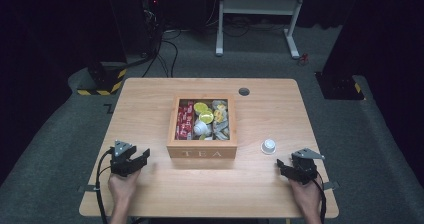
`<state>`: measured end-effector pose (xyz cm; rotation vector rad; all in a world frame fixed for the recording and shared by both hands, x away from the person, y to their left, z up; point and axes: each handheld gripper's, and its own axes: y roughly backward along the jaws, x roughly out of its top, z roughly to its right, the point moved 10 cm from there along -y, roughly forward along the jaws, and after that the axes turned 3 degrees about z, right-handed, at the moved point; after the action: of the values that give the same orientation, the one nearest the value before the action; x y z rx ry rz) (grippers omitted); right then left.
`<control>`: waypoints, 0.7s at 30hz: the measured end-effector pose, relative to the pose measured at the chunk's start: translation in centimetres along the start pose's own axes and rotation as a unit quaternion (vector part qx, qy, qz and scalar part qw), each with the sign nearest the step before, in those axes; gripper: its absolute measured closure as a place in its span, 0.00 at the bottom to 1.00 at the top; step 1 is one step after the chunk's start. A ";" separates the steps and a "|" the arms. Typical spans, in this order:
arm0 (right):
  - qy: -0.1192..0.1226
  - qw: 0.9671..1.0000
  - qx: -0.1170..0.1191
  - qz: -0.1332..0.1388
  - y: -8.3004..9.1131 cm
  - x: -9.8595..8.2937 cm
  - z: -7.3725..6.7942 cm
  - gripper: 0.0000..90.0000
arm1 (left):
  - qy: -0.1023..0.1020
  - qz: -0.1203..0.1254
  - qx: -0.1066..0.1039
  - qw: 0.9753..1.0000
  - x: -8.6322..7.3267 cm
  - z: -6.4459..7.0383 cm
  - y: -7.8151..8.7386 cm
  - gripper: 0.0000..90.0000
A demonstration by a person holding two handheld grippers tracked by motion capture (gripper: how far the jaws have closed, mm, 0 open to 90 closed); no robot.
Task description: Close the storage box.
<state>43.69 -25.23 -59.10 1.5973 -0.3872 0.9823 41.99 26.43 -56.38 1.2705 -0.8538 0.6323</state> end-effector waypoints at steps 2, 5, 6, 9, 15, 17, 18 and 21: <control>0.000 1.000 0.000 0.000 0.0 0.0 0.0 0.39 | 0.000 -0.002 0.003 1.000 -0.3 -0.1 -0.1 0.47; 0.000 1.000 0.000 0.000 0.0 0.0 0.0 0.39 | -0.004 -0.009 0.011 1.000 -0.7 -0.3 -0.3 0.46; 0.000 1.000 0.000 0.000 0.0 0.0 0.0 0.39 | -0.008 -0.011 0.015 1.000 -0.9 -0.4 -0.4 0.46; -0.001 1.000 0.000 0.000 0.0 0.0 0.0 0.38 | -0.020 -0.024 0.025 0.999 -1.7 -0.6 -0.8 0.44; -0.002 1.000 -0.001 -0.001 0.0 0.0 0.0 0.38 | -0.022 -0.040 0.031 0.998 -2.8 -0.5 -1.3 0.37; -0.003 1.000 -0.001 -0.001 0.0 0.0 0.0 0.38 | -0.022 -0.040 0.031 0.998 -2.8 -0.5 -1.3 0.36; -0.003 1.000 -0.001 -0.001 0.0 0.0 0.0 0.38 | -0.021 -0.040 0.031 0.998 -2.8 -0.5 -1.3 0.35; -0.002 1.000 -0.001 -0.001 0.0 0.0 0.0 0.38 | -0.023 -0.041 0.029 0.998 -2.8 -0.5 -1.3 0.34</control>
<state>43.70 -25.19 -59.11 1.5988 -0.3899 0.9772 41.60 26.75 -59.46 1.3697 -0.8213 0.5679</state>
